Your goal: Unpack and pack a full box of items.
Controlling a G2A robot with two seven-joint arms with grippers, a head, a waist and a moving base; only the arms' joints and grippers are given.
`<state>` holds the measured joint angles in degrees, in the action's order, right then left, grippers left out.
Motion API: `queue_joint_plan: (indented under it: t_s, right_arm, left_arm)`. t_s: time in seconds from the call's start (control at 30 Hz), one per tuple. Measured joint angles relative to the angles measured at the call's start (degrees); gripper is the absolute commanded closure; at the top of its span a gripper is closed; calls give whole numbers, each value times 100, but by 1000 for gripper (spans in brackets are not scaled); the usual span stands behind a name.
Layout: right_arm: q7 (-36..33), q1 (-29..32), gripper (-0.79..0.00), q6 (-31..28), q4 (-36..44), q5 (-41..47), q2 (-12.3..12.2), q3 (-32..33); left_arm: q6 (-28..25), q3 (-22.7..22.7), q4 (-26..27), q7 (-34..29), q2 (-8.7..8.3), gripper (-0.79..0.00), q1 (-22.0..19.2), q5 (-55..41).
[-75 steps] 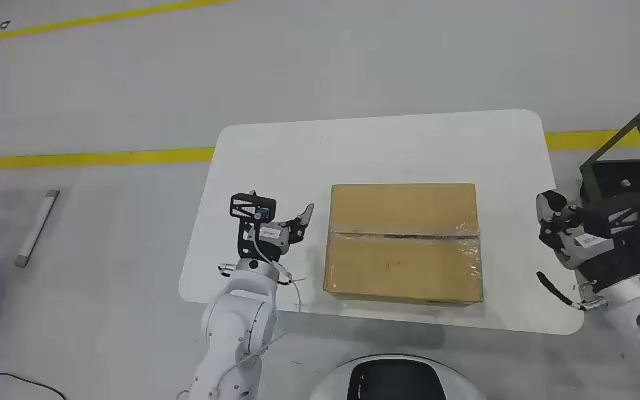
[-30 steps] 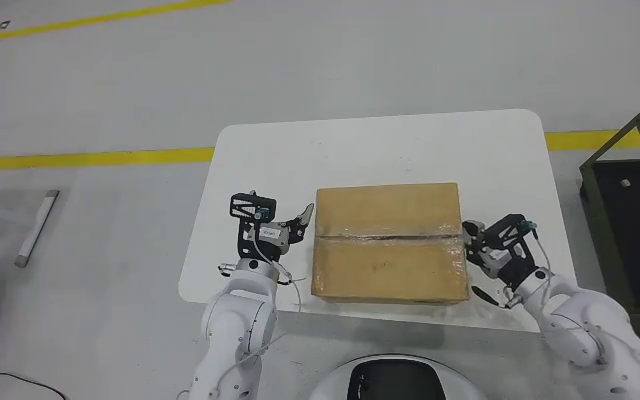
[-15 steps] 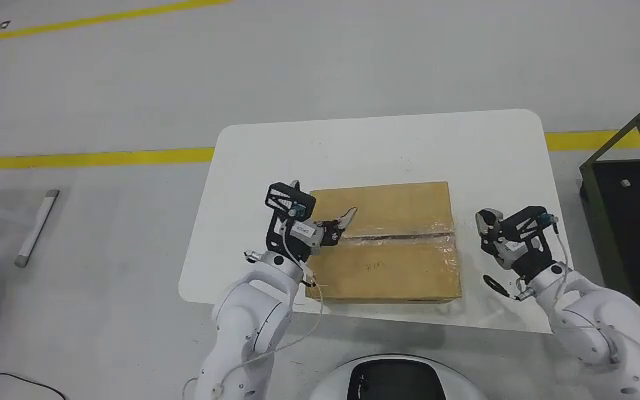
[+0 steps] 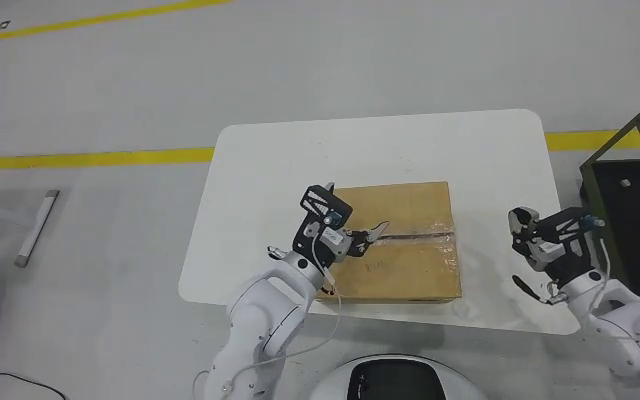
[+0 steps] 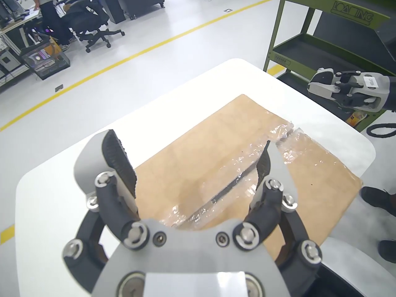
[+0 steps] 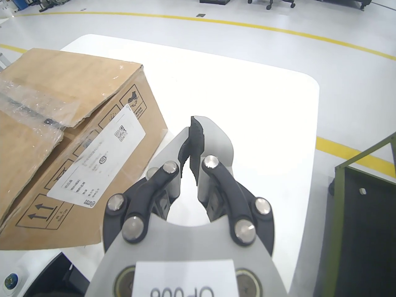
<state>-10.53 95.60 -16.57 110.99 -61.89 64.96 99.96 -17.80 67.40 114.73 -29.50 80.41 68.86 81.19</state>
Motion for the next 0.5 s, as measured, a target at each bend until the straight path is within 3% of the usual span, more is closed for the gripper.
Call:
queue_joint_plan:
  t_s: [0.2, 0.5]
  right_arm:
    - [-29, 85, 0, 12, 73, 57, 3, 51]
    - [-36, 107, 0, 20, 62, 13, 5, 50]
  left_arm:
    - [-109, -113, -47, 150, -11, -785, 8, 160]
    - [-329, -1058, -523, -27, 81, -785, -561, 604]
